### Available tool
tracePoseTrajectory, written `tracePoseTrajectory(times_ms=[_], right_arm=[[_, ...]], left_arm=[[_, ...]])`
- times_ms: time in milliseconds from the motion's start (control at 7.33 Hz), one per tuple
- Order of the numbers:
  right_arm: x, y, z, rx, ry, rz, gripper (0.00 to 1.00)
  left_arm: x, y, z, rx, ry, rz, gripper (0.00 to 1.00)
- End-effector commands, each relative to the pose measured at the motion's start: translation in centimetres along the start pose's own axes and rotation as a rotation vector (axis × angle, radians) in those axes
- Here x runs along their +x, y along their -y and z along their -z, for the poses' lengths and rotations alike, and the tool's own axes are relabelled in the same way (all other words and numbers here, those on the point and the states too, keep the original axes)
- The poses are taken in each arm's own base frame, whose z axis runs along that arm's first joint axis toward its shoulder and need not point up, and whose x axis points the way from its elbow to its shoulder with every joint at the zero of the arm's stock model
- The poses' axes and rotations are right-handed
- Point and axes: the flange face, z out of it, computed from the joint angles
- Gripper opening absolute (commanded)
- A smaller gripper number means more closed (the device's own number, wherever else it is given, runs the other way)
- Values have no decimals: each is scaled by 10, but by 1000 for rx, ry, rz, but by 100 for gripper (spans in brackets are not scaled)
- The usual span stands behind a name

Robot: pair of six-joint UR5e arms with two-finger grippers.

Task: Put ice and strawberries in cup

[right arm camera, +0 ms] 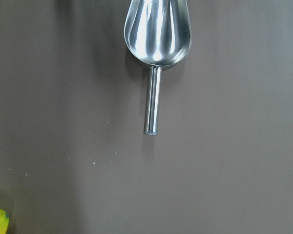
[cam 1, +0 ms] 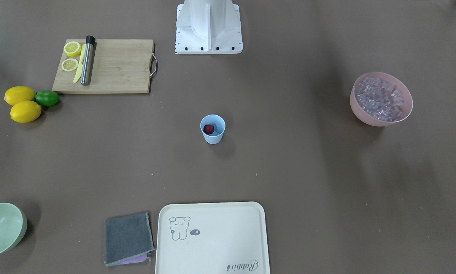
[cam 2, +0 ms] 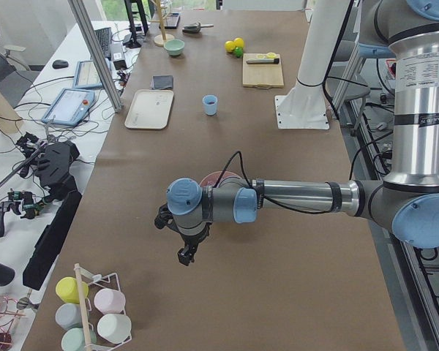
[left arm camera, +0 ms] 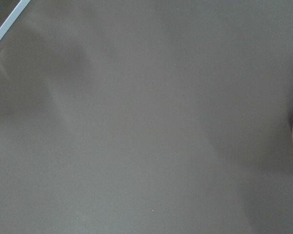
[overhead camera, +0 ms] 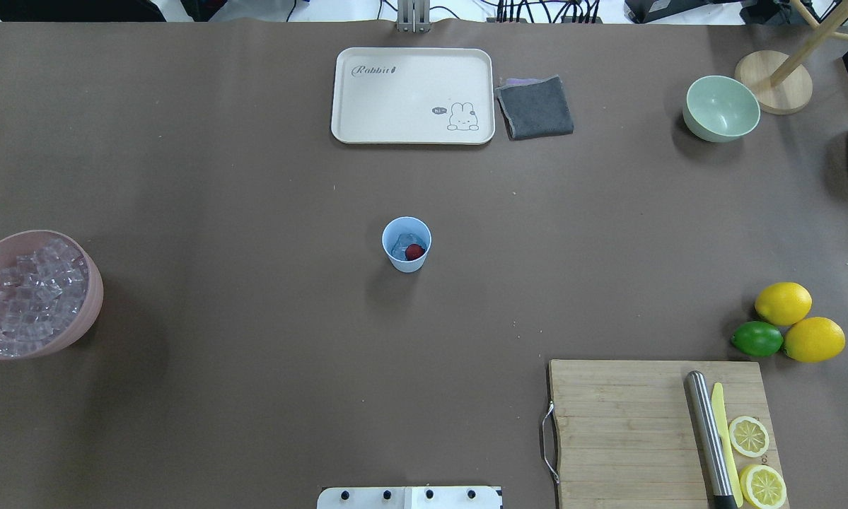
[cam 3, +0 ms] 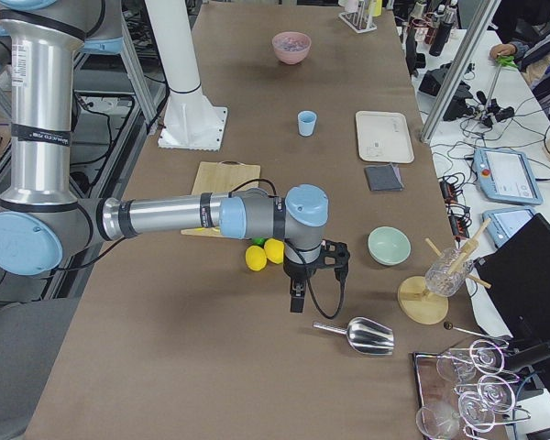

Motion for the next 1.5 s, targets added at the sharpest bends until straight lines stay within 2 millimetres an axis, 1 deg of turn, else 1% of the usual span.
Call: tracePoseTrajectory(times_ms=[0,410,819,1365], right_arm=[[-2,0,0,0,14,3,100],[-1,-3,-1,-3,16,1,100],[-6,-3,-1,-8,70,1,100],[-7,-5,-2,-12,86,-1,100]], left_arm=[[1,2,1,3,1,-2,98],[2,3,2,5,2,-6,98],[1,3,1,2,2,-4,98],[0,2,0,-1,1,-3,98]])
